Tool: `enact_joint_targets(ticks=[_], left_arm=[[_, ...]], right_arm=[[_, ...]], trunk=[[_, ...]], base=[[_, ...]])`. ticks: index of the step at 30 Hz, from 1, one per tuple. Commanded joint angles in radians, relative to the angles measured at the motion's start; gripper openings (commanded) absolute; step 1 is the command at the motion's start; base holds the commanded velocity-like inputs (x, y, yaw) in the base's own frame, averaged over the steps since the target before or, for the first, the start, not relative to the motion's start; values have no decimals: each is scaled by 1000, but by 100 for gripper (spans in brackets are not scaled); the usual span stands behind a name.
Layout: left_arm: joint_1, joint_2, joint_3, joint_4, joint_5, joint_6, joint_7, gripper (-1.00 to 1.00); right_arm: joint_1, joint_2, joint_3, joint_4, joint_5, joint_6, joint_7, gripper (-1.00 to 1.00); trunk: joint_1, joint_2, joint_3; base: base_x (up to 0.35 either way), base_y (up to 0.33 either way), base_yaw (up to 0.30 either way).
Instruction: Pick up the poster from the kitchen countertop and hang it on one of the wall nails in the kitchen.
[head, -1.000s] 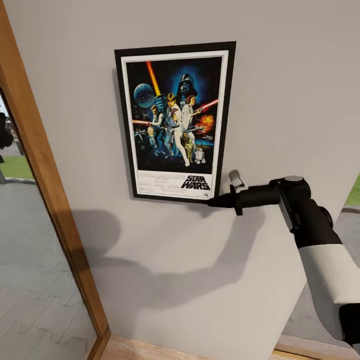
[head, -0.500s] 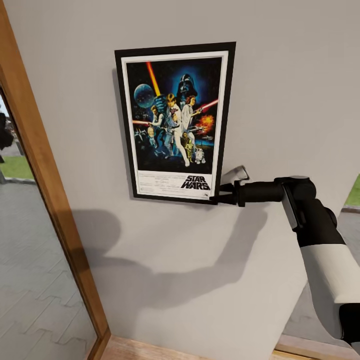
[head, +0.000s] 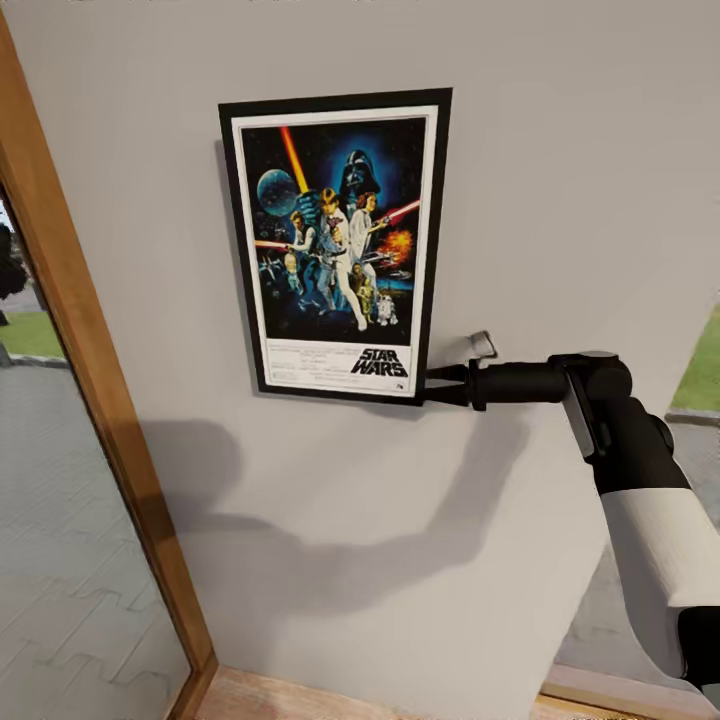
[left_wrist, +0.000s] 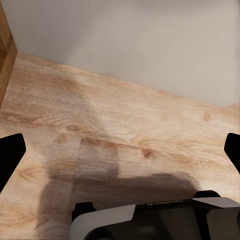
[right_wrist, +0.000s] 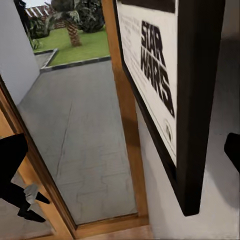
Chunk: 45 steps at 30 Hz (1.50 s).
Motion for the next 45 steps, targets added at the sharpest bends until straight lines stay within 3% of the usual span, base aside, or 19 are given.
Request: enact_joint_targets(ticks=[1,12,19,25,27,29,32,33,34,35,38,39,40,41,43,45], left_arm=[[0,-1,3,-2,-4,7,-6,100],[0,-1,1,-1,-3,7,-6,100],[0,-1,1,3,-3,7,-7,100],[0,-1,2,6,-2,8,-31,100],[0,-1,3,6,-1,9,-81,100],[0,-1,4,7,0,10,-135,100],[0,-1,4,7,1,12,-168,100],[0,-1,4,7,1,13,-186,100],[0,-1,4,8,1,16,-206,100],[0,-2,2,8,2,17,-214,100],[0,-3,3,12,1,20,-223,100],[0,-3,7,150,-2,16,-219,100],[0,-2,6,196,-2,13,-218,100],[0,-1,8,249,-3,10,-212,100],[0,-1,9,272,-5,9,-176,100],[0,-2,9,278,-5,8,-143,100]], right_arm=[[0,-1,1,1,11,0,-10,100],[4,-1,2,-1,7,-3,-9,100],[77,-1,3,-12,-31,-58,-8,100],[328,-2,2,-30,-62,-230,-7,100],[472,-5,1,-15,-63,-351,-9,100],[597,-9,-11,37,-64,-454,-11,100],[664,-12,-43,116,-62,-523,-10,100],[692,-14,-69,190,-60,-569,-8,100],[716,-35,-96,368,-53,-651,-9,100],[725,-48,-106,480,-50,-701,-12,100],[735,-69,-117,679,-45,-799,-29,100],[740,-81,-118,932,5,-854,-241,100],[740,-81,-117,989,25,-861,-330,100],[740,-80,-116,1080,51,-878,-494,100],[741,-79,-115,1155,62,-889,-665,100],[741,-77,-115,1181,65,-892,-747,100]], trunk=[[1,0,0],[1,0,0],[1,0,0],[1,0,0],[1,0,0],[1,0,0],[1,0,0],[1,0,0],[1,0,0],[1,0,0],[1,0,0],[1,0,0],[1,0,0],[1,0,0],[1,0,0],[1,0,0]], base=[[-80,-49,0],[-271,-68,0],[-329,-10,0],[-146,-1,0],[-33,0,0],[-14,0,0],[-7,0,0],[-3,0,0],[-1,0,0],[-1,0,0],[0,0,0],[0,0,0],[0,0,0],[0,0,0],[0,0,0],[0,0,0]])
